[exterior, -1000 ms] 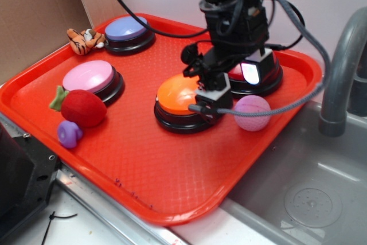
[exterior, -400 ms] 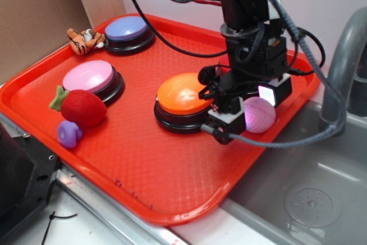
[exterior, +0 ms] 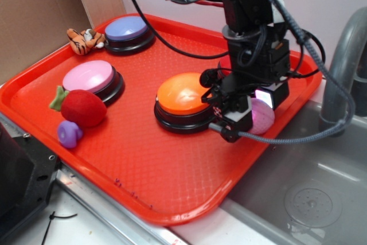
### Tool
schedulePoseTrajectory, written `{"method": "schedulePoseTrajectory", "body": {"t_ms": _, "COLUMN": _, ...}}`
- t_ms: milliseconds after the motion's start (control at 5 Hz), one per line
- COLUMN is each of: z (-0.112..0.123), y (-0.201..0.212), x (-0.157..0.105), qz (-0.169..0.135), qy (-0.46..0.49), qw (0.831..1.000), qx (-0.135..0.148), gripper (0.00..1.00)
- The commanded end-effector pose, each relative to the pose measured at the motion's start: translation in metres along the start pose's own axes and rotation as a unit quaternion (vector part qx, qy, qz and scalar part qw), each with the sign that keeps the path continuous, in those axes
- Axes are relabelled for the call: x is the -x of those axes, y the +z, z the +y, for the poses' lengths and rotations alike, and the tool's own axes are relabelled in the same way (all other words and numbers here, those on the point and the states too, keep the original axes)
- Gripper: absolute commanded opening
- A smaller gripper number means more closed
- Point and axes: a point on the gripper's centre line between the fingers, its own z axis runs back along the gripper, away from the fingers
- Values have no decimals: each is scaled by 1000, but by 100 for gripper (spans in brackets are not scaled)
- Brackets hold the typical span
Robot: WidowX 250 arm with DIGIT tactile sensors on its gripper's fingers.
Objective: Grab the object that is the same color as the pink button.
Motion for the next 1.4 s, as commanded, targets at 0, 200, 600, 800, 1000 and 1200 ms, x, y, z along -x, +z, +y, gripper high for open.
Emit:
{"method": "schedulePoseTrajectory", "body": {"t_ms": 0, "z": -7, "y": 56, "x": 5, "qz": 3, "qy": 91, "qw": 995, "qx": -34, "gripper": 0}}
{"method": "schedulePoseTrajectory", "body": {"t_ms": 200, "z": -23, "y": 110, "x": 31, "qz": -4, "qy": 217, "qw": 976, "qx": -22, "gripper": 0}}
{"method": "schedulePoseTrajectory", "body": {"t_ms": 600, "z": -61, "y": 172, "x": 84, "qz": 15, "qy": 452, "qw": 891, "qx": -32, "gripper": 0}}
{"method": "schedulePoseTrajectory", "body": {"t_ms": 800, "z": -76, "y": 181, "x": 101, "qz": 19, "qy": 560, "qw": 827, "qx": -35, "gripper": 0}}
{"method": "schedulePoseTrajectory", "body": {"t_ms": 1000, "z": -84, "y": 181, "x": 104, "qz": 51, "qy": 658, "qw": 750, "qx": -45, "gripper": 0}}
{"method": "schedulePoseTrajectory", "body": {"t_ms": 1200, "z": -78, "y": 174, "x": 106, "qz": 41, "qy": 710, "qw": 703, "qx": -29, "gripper": 0}}
